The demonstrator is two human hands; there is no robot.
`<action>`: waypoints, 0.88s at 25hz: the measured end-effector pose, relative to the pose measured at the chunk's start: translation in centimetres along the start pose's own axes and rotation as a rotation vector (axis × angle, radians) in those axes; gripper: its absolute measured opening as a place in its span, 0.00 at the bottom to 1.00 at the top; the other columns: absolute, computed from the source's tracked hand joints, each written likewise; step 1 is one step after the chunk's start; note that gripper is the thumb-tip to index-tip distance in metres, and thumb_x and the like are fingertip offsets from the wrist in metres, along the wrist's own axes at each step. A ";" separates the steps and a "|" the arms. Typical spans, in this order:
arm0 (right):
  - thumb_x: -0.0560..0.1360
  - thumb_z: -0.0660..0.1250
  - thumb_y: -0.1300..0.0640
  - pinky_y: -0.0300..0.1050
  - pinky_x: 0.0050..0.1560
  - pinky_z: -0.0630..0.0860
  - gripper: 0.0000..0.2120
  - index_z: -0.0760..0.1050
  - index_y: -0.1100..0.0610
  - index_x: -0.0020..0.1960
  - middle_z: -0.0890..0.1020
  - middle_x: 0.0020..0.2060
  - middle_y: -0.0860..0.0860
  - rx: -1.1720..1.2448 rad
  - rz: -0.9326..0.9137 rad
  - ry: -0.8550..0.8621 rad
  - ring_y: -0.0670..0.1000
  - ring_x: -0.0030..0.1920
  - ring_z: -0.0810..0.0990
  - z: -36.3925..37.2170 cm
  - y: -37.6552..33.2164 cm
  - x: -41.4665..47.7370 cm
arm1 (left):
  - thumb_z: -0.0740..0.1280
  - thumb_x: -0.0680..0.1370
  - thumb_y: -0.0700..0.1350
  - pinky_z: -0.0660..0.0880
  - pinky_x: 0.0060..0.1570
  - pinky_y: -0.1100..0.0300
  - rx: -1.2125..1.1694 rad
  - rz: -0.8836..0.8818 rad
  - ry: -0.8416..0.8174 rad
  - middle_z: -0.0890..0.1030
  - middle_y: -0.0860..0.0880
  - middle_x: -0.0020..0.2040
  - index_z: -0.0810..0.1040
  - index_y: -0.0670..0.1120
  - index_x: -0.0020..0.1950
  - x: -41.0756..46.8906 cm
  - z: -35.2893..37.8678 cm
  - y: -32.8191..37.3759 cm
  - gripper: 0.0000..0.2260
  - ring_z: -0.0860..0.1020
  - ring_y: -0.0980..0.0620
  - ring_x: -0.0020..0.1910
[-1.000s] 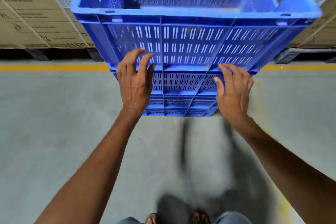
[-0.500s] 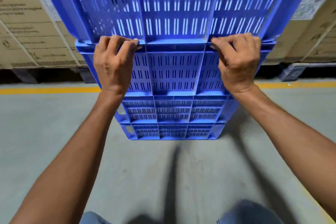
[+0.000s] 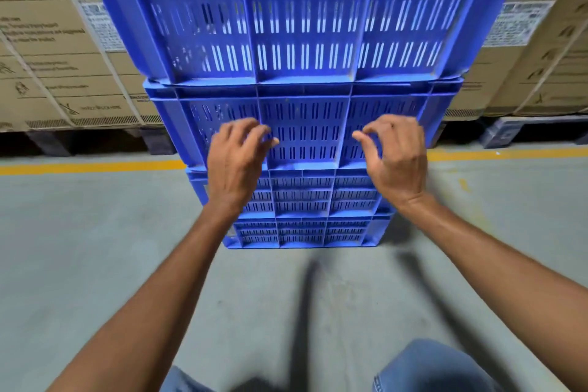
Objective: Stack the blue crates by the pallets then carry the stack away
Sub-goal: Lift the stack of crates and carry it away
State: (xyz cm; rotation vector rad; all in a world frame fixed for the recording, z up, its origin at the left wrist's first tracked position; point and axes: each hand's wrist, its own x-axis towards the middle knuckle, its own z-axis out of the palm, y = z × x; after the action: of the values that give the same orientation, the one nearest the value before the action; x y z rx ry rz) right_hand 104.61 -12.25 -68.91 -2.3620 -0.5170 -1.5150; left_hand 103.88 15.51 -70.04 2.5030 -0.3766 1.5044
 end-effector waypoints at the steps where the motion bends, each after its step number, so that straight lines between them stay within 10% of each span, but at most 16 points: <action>1: 0.78 0.71 0.50 0.50 0.47 0.71 0.11 0.81 0.58 0.50 0.81 0.46 0.53 0.008 -0.019 -0.128 0.56 0.47 0.77 0.5 0.3 -2.2 | 0.68 0.81 0.50 0.73 0.42 0.50 -0.013 0.041 -0.122 0.81 0.46 0.52 0.82 0.46 0.53 -1.8 0.9 0.1 0.09 0.76 0.43 0.47; 5: 0.79 0.68 0.57 0.50 0.50 0.71 0.11 0.79 0.59 0.60 0.80 0.51 0.54 -0.063 -0.164 -0.393 0.57 0.50 0.78 3.0 2.7 -7.7 | 0.70 0.79 0.47 0.72 0.41 0.52 0.104 0.144 -0.346 0.81 0.48 0.56 0.80 0.48 0.61 -6.7 3.4 -0.3 0.11 0.77 0.44 0.48; 11: 0.77 0.70 0.64 0.47 0.36 0.66 0.05 0.81 0.59 0.43 0.74 0.31 0.53 -0.247 -0.263 -0.149 0.54 0.33 0.71 5.0 3.2 -7.6 | 0.71 0.77 0.39 0.60 0.33 0.58 0.233 0.169 -0.296 0.81 0.50 0.49 0.82 0.47 0.60 -7.0 4.6 -0.4 0.12 0.74 0.47 0.41; 17: 0.77 0.71 0.62 0.48 0.36 0.66 0.06 0.79 0.58 0.41 0.76 0.33 0.53 -0.169 -0.246 -0.133 0.55 0.34 0.72 3.2 2.7 -8.4 | 0.70 0.77 0.41 0.59 0.33 0.58 0.225 0.205 -0.265 0.79 0.49 0.44 0.79 0.47 0.50 -6.6 4.3 0.2 0.03 0.71 0.48 0.40; 22: 0.77 0.71 0.53 0.51 0.37 0.74 0.10 0.78 0.57 0.40 0.78 0.36 0.53 -0.110 -0.254 -0.674 0.56 0.37 0.77 4.3 2.5 -15.4 | 0.70 0.78 0.50 0.64 0.26 0.56 0.082 0.120 -0.756 0.79 0.50 0.43 0.81 0.47 0.47 -13.0 6.0 3.0 0.07 0.77 0.48 0.39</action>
State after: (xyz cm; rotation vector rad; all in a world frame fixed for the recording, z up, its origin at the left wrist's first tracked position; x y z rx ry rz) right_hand 103.34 -14.87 -84.85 -2.9683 -0.9257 -0.7984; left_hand 102.08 12.37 -84.19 3.0795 -0.5826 0.5414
